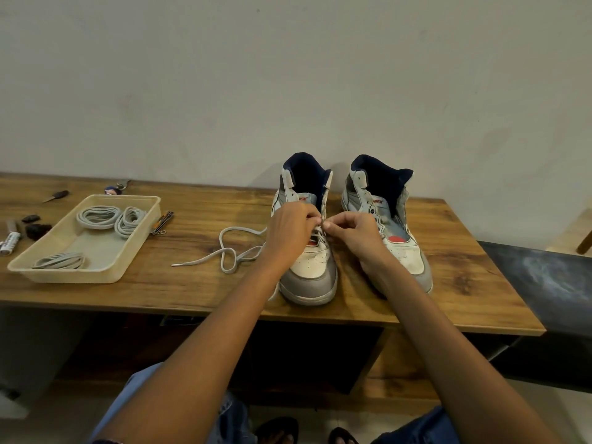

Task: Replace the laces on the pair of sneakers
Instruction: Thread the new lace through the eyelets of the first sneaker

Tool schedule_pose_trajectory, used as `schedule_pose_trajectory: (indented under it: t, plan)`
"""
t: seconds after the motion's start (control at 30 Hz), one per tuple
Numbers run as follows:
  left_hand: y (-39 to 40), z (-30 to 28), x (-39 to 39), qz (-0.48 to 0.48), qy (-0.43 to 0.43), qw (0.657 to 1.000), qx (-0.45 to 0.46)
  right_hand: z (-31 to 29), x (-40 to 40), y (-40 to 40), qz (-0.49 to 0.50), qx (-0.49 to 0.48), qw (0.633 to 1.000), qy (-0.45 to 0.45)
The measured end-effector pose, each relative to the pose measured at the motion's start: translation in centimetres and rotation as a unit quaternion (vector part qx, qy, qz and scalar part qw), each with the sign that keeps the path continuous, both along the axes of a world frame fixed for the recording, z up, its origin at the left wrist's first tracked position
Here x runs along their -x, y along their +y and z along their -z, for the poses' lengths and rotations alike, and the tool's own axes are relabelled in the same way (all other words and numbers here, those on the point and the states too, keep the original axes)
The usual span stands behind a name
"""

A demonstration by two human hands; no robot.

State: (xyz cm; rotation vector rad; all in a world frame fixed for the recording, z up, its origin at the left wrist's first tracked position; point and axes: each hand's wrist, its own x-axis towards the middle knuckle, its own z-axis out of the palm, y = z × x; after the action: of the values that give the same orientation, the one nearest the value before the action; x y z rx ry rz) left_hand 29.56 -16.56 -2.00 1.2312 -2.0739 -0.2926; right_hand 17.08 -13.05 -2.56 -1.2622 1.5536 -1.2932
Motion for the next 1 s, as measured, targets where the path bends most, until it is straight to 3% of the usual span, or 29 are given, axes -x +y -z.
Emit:
schedule_pose_trajectory:
  t: [0.13,0.3,0.33,0.4,0.47,0.53,0.6,0.67,0.73,0.77,0.87,1.0]
  plan:
    - [-0.6,-1.0,-0.6,-0.098,0.186,0.977,0.046,0.4,-0.8,-0.3,0.056,0.011,0.998,-0.012]
    - [-1.0,-0.4,-1.3,-0.141,0.126,0.978,-0.092,-0.4,-0.9,-0.8,0.125,0.042,0.988,0.078]
    - [-0.9,-0.4,-1.4,-0.142,0.129,0.977,-0.096,-1.1,-0.6,-0.8,0.136,0.051,0.988,0.058]
    - [-0.9,-0.7,-1.4,-0.145,0.15,0.972,-0.105,-3.7,0.6,-0.6,0.159,0.099,0.976,-0.107]
    - [-1.0,-0.9,-1.5,-0.148,0.174,0.967,-0.117,-7.3,2.6,0.0,0.174,0.194,0.919,-0.295]
    - [-1.1,-0.9,-1.6,-0.152,0.167,0.966,-0.123,-9.6,4.0,0.6,0.172,0.267,0.884,-0.344]
    - [-1.2,-0.9,-1.6,-0.151,0.157,0.967,-0.129,-9.7,4.1,0.6,0.158,0.269,0.927,-0.207]
    - [-1.3,-0.8,-1.7,-0.146,0.164,0.966,-0.134,-7.5,3.0,0.1,0.109,0.196,0.967,0.118]
    - [-1.3,-0.9,-1.9,-0.142,0.167,0.967,-0.133,-4.5,1.5,-0.9,0.016,0.064,0.921,0.384]
    - [-1.2,-0.9,-2.0,-0.14,0.167,0.967,-0.133,-3.2,0.8,-1.2,-0.018,0.005,0.896,0.443]
    - [-1.5,-0.9,-2.2,-0.135,0.188,0.96,-0.155,-1.6,0.0,-1.9,-0.048,-0.056,0.89,0.449]
    - [-1.8,-0.7,-2.6,-0.124,0.214,0.952,-0.179,-2.6,0.6,-1.0,-0.073,-0.024,0.944,0.322]
